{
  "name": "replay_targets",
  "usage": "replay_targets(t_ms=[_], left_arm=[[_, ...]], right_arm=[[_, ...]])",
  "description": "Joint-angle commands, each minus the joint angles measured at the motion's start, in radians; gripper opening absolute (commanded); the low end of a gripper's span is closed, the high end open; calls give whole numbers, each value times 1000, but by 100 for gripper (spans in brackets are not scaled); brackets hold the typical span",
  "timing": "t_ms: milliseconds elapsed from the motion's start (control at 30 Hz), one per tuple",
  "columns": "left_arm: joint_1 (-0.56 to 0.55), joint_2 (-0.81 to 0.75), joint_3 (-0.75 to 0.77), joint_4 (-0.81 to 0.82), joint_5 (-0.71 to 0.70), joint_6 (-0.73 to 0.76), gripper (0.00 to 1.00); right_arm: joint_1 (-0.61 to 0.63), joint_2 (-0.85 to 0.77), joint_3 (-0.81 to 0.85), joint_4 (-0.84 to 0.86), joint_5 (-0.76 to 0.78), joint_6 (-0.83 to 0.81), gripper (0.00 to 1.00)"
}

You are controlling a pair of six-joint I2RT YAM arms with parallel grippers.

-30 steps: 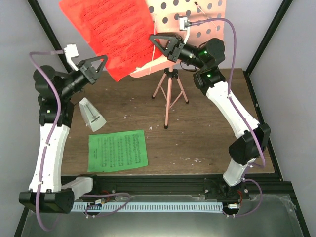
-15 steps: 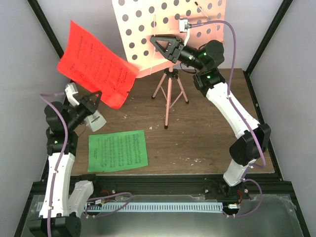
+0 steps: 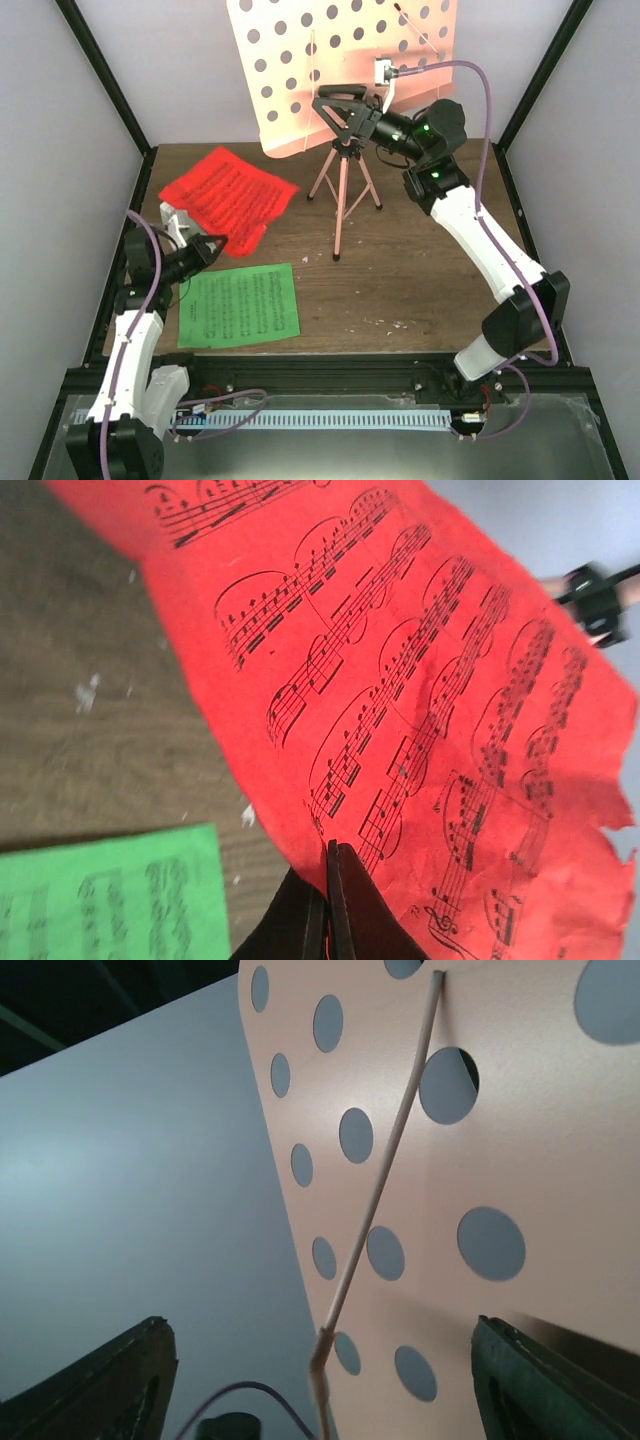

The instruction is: Pack up the instrument practice props

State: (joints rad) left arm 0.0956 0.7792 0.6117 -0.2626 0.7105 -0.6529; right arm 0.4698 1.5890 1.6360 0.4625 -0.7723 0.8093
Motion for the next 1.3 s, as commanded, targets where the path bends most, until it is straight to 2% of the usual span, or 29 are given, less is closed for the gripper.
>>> replay_targets(t_ms=[0, 200, 433, 633, 700, 900, 1000, 1133, 1267], left_arm=[[-7, 43, -43, -100, 53, 130, 0], [-12, 120, -67, -147, -11, 186, 0], [-13, 213, -79, -128, -37, 171, 2], [-13, 265, -106, -81, -23, 105, 13], [-13, 265, -115, -68, -24, 96, 18], [-13, 219, -107, -94, -85, 89, 53], [-13, 172, -78, -134, -150, 93, 66], [-13, 98, 1, -209, -231, 113, 77], [-13, 58, 103, -295, -321, 178, 81]], right_arm=[[-5, -92, -57, -21, 22, -73, 86], [-8, -180, -131, -92, 64, -172, 99], [-9, -313, -237, -191, 173, -295, 100], [-10, -413, -327, -225, 260, -363, 100], [-9, -433, -350, -241, 288, -383, 100], [-10, -495, -446, -266, 388, -447, 100], [-10, -531, -507, -283, 443, -466, 100], [-11, -583, -612, -279, 532, -467, 100], [-36, -593, -688, -305, 567, -438, 100]])
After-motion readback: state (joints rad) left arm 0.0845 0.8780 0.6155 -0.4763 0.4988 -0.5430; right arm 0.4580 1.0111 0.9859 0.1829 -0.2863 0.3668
